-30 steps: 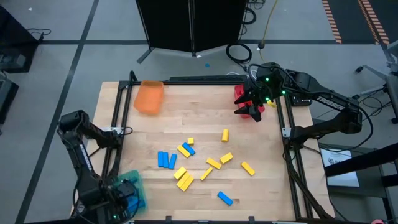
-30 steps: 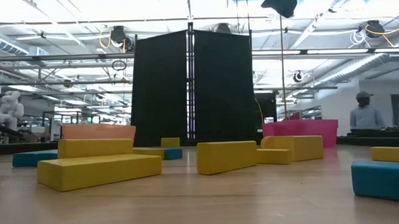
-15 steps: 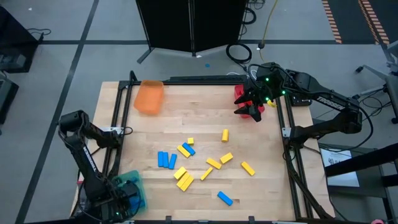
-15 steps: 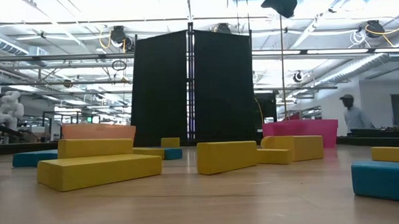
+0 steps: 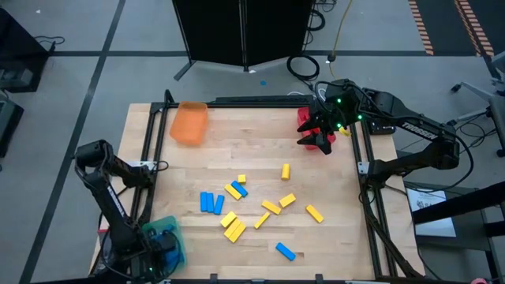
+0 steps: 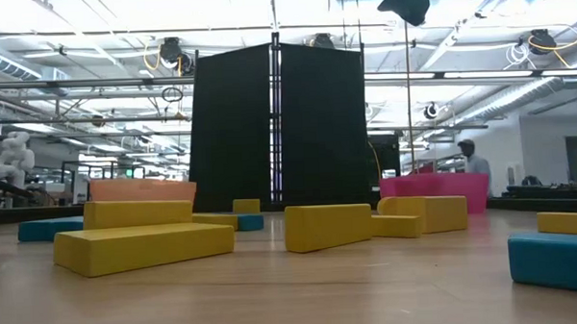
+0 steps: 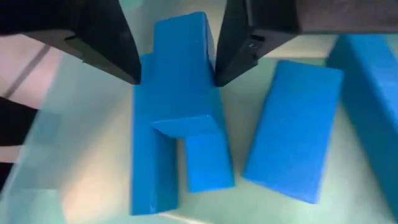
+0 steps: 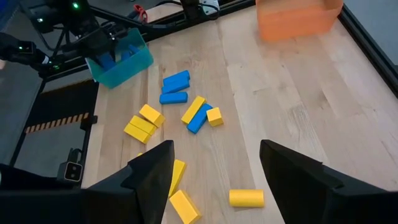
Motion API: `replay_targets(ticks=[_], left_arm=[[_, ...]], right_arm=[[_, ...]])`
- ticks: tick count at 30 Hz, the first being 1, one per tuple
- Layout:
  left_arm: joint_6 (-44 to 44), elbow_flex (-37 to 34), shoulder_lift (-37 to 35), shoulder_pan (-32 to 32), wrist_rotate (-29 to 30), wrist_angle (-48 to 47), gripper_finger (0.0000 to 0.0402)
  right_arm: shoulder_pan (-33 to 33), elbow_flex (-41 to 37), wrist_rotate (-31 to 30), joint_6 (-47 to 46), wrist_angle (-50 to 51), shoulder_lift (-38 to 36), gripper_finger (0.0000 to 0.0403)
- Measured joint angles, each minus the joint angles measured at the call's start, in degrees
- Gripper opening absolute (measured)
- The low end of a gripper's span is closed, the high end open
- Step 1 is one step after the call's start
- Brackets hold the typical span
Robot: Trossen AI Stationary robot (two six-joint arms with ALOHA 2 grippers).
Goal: Sort blocks
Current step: Put the blue block into the green transparent bin
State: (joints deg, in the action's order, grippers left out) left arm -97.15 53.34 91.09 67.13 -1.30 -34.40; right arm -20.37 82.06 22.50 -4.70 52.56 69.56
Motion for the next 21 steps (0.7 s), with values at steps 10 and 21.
replay_targets(ticks=[10, 21], left_arm=[[2.0, 1.4, -3.5, -2.3, -2.5, 3.8, 0.0231], [-2.2, 1.4, -16.0, -6.2, 4.7, -8.7, 0.0232]], right_arm=[[0.0, 0.0, 0.0, 0.7, 0.0, 0.0, 0.0235], [0.0, 0.0, 0.0, 2.0, 0.0, 0.0, 0.0235]])
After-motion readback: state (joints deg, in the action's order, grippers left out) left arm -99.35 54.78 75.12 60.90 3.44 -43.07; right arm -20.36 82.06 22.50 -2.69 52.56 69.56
